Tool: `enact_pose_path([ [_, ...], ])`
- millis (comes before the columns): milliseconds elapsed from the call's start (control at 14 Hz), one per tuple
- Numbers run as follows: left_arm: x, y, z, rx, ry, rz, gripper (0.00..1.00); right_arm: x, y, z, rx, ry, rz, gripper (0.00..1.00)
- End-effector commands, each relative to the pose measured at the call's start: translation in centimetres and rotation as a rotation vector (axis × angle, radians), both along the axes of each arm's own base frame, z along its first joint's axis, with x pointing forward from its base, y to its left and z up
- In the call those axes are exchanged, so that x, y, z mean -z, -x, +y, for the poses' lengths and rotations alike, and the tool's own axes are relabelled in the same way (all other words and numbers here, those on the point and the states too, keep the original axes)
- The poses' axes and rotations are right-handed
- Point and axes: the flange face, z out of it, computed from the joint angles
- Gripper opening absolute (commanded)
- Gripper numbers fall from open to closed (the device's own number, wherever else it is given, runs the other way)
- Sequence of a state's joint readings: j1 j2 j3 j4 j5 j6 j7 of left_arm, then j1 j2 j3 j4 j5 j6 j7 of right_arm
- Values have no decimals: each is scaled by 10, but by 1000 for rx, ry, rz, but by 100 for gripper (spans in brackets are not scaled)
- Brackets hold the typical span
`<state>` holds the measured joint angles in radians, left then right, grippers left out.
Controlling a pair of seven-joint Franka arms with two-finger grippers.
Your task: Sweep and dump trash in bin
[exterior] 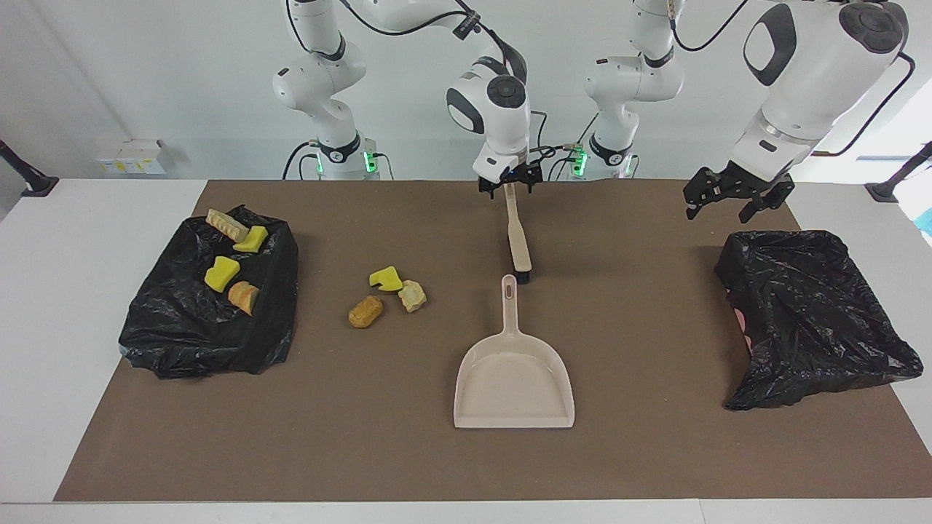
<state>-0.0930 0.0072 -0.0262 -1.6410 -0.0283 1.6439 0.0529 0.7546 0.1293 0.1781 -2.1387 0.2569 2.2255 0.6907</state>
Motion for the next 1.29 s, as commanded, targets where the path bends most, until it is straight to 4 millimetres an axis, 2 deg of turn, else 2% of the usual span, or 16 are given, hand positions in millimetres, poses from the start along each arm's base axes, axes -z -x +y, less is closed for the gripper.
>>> enact_pose_path([
  [0, -5, 3, -30, 49, 1, -47, 100, -1, 3, -7, 34, -24, -6, 95],
  [71, -5, 6, -46, 77, 3, -50, 100, -1, 6, -4, 26, -26, -9, 82],
  [143, -3, 6, -59, 81, 4, -54, 100, -1, 7, -3, 21, -27, -9, 62],
  [214, -2, 5, -74, 53, 12, -76, 100, -1, 8, -3, 19, -28, -11, 46],
  [286, 2, 5, -90, 45, 16, -84, 100, 3, 9, 0, 18, -29, -11, 35],
  [357, 14, 4, -108, 61, 15, -68, 100, 6, 14, 6, 9, -36, -19, 29],
  [429, 22, 1, -116, 55, 15, -65, 100, 9, 14, 7, 10, -39, -22, 19],
  [500, 29, 0, -131, 45, 20, -72, 100, 10, 12, 9, 1, -43, -24, 3],
  [571, 40, -4, -146, 46, 20, -70, 100, 10, 7, 9, 6, -39, -19, 0],
  [714, 70, -13, -177, 39, 26, -73, 100, 11, -2, 4, -6, -21, -8, 0],
  [786, 93, -16, -194, 21, 20, -59, 100, 8, -4, 1, -12, -4, 10, 0],
  [929, 130, -28, -234, -8, 18, -46, 100, -9, -6, -13, -13, 37, 51, 0],
  [1000, 138, -32, -243, -17, 27, -55, 100, -24, -10, -26, -2, 47, 60, 0],
  [1214, 173, -33, -276, -35, 58, -81, 100, -74, -32, -95, -25, 84, 108, 0],
])
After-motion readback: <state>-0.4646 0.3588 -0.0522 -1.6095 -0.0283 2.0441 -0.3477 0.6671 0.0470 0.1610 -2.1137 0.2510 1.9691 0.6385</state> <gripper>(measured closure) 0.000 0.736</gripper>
